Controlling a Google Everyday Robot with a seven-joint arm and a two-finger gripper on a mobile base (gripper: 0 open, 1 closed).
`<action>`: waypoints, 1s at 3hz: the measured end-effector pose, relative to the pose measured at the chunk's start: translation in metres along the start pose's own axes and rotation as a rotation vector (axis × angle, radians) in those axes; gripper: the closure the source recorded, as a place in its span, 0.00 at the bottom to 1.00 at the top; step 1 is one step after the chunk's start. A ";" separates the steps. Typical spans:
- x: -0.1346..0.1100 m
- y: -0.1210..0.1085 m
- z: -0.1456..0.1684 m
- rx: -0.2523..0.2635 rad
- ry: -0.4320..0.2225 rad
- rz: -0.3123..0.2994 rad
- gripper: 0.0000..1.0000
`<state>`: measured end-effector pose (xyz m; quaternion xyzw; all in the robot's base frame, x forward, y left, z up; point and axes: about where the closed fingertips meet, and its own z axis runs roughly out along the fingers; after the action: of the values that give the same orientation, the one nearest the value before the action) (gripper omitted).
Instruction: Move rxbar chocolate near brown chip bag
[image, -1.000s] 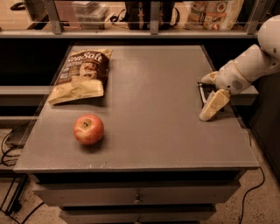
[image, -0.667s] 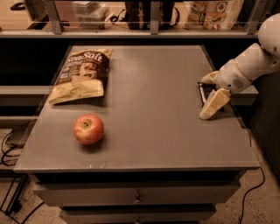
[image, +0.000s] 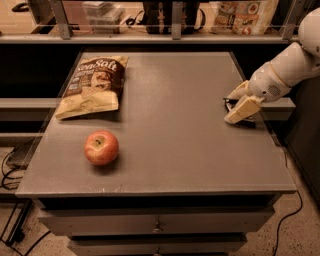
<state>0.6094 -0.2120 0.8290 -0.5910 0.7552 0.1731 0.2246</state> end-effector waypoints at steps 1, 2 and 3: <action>-0.002 0.000 -0.003 0.000 0.000 0.000 1.00; -0.023 -0.004 -0.015 0.065 -0.021 -0.013 1.00; -0.065 -0.012 -0.031 0.150 -0.064 -0.063 1.00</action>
Offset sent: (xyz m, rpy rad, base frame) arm 0.0143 0.0200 0.0631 0.0115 -0.1712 -0.0703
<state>0.6303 -0.1779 0.8905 -0.5903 0.7393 0.1277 0.2976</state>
